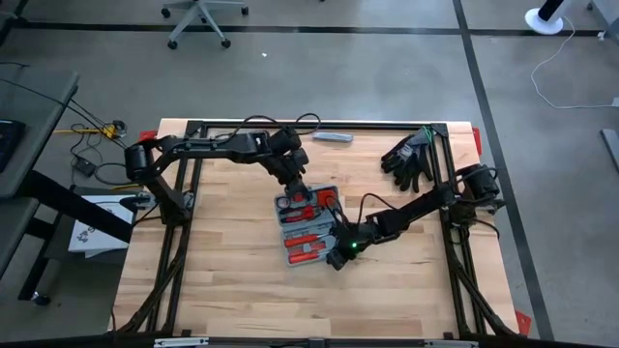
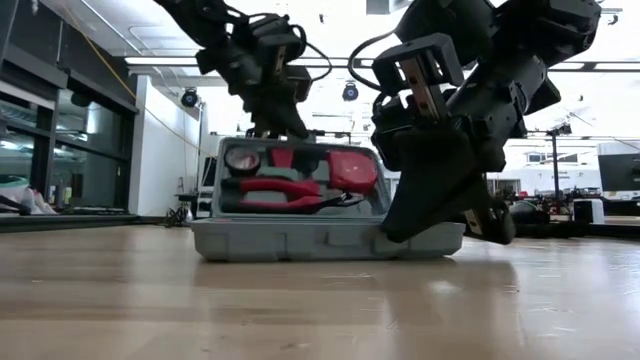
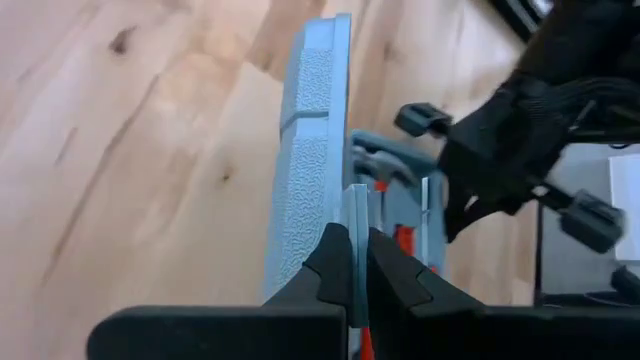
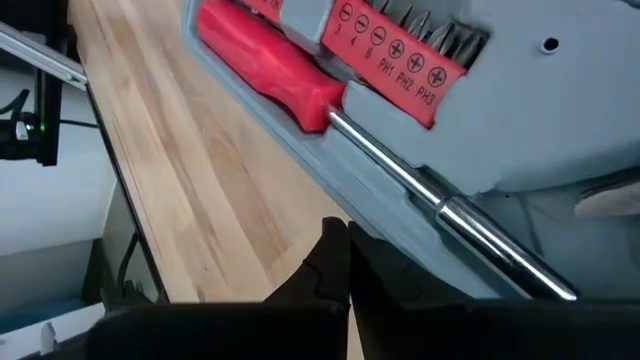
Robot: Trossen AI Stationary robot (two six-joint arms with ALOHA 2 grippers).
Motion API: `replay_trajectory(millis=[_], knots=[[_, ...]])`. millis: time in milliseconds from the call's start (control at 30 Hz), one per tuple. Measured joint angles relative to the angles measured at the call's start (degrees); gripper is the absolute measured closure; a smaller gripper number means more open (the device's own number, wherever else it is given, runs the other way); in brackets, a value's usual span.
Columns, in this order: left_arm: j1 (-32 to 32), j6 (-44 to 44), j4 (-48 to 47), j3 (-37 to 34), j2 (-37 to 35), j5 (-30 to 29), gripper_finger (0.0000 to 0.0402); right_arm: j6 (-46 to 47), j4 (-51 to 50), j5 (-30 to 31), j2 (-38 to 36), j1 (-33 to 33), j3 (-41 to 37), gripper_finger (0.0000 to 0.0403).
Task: Prefit tool cases
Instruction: Close the gray prefit tool case
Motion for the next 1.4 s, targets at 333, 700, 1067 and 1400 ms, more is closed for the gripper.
replay_trajectory(millis=[333, 700, 1067, 1400], knots=[[-5.0, -5.6, 3.9, 0.0, -0.3, -0.1, 0.0401, 1.9, -0.1, 7.9, 0.0, -1.2, -0.1, 0.0403], [-12.3, -5.7, 2.3, -0.5, 3.5, -15.5, 0.0361, 2.9, 0.3, 11.4, 0.1, -3.6, -0.3, 0.0403], [-15.2, -10.4, 6.9, -5.7, 4.6, -14.5, 0.0275, 6.1, 0.4, 10.8, -0.1, 1.0, -0.3, 0.0403], [-20.1, -13.4, 8.2, -5.8, -0.1, -18.2, 0.0276, 5.0, 2.3, 14.2, -6.9, 5.3, -0.2, 0.0403]])
